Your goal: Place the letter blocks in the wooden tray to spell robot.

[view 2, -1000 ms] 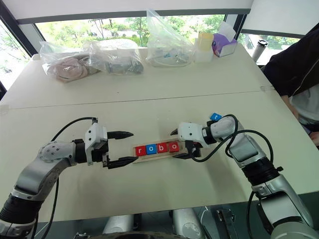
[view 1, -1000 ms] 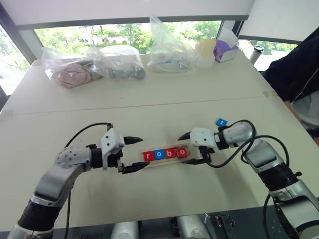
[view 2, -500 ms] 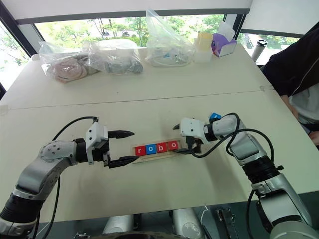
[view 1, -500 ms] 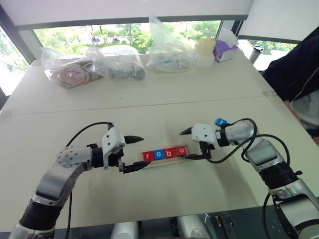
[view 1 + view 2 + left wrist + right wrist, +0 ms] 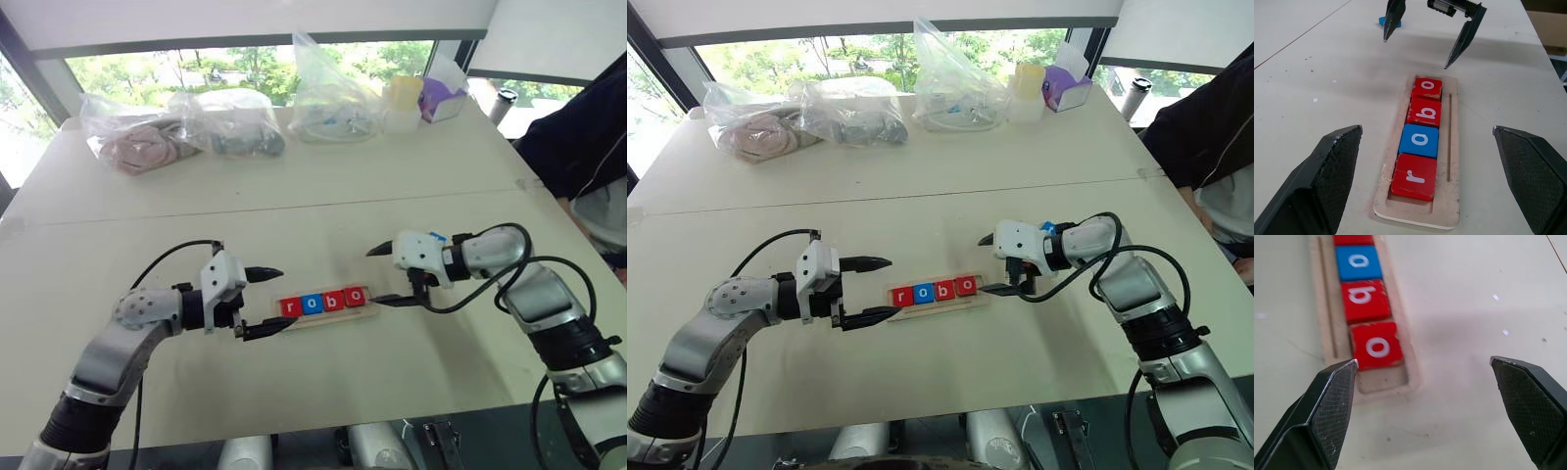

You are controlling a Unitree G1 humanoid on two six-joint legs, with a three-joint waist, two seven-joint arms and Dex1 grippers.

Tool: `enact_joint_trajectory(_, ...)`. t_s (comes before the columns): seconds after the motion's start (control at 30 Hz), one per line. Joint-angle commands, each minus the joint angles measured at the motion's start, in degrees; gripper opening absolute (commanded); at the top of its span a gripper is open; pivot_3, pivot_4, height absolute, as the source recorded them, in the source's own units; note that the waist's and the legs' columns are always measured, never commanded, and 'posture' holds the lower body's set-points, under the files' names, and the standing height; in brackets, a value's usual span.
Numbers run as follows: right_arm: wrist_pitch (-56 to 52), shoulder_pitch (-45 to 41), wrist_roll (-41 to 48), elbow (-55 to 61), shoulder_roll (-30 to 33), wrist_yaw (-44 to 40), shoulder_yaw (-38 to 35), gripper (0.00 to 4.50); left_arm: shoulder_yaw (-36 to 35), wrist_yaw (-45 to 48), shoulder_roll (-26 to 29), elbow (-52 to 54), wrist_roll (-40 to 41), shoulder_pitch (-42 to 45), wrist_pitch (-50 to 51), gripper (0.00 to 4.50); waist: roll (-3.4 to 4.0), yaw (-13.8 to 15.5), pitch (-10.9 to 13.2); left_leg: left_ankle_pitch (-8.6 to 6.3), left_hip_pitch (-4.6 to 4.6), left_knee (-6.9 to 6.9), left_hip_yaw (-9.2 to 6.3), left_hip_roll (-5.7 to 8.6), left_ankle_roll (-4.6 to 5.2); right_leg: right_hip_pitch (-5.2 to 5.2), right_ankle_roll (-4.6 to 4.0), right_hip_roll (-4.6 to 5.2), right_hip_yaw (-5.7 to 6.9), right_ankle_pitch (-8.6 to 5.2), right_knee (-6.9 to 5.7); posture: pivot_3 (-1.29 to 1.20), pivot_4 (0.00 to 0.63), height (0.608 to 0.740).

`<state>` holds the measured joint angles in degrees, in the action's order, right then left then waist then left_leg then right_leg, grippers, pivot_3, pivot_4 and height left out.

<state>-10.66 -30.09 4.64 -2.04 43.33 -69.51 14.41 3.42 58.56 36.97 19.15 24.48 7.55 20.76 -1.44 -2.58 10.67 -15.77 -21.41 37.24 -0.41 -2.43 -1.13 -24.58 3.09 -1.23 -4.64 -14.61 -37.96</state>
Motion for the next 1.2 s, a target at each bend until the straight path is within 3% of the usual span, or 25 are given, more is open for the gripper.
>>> enact_joint_trajectory(0.03, 3.18, -1.47, -1.12, -2.13, -1.15, 1.69, -0.72, 4.46, -0.23, 0.34, -0.05, 0.70, 0.65, 1.05, -0.84, 4.50, 0.00, 0.00, 0.00, 0.00, 0.00, 0.00, 0.00, 0.00, 0.00, 0.00, -0.03, 0.00, 0.00, 0.02, 0.00, 0.00, 0.150, 0.740)
enact_joint_trajectory(0.63, 6.66, -3.10, -3.80, -5.23, -6.36, 2.41, 1.67, 4.46, -0.71, 0.07, 0.30, 1.23, 0.81, 0.80, -0.44, 4.50, 0.00, -0.01, 0.00, 0.00, 0.00, 0.00, 0.00, 0.00, 0.00, 0.00, -0.04, 0.00, 0.00, 0.05, 0.00, 0.00, 0.150, 0.740)
enact_joint_trajectory(0.87, 6.02, -2.78, -4.59, -3.89, -5.37, 2.17, 2.11, 4.46, -0.61, 0.10, 0.23, 1.14, 0.82, 0.96, -0.44, 4.50, 0.00, 0.01, 0.00, 0.00, 0.00, 0.00, 0.00, 0.00, 0.00, 0.00, -0.05, 0.00, 0.00, 0.05, 0.00, 0.00, 0.150, 0.740)
enact_joint_trajectory(1.07, 3.35, -2.49, -2.86, -3.13, -2.17, 3.88, -3.00, 4.46, -0.37, 0.17, 0.11, 1.12, 0.83, 1.12, -0.39, 4.50, 0.00, 0.06, 0.00, 0.00, -0.01, 0.00, 0.01, 0.00, 0.00, 0.00, -0.06, 0.01, 0.00, 0.04, 0.00, 0.00, 0.150, 0.740)
enact_joint_trajectory(1.2, -6.88, -1.19, 0.01, 0.19, -2.55, 12.54, -11.60, 4.46, 0.07, 0.08, -0.42, 0.80, 0.64, 1.22, -0.72, 4.50, 0.00, 0.04, 0.00, 0.00, -0.01, 0.00, 0.00, 0.01, 0.00, 0.00, -0.06, 0.01, 0.00, 0.04, 0.00, 0.00, 0.150, 0.740)
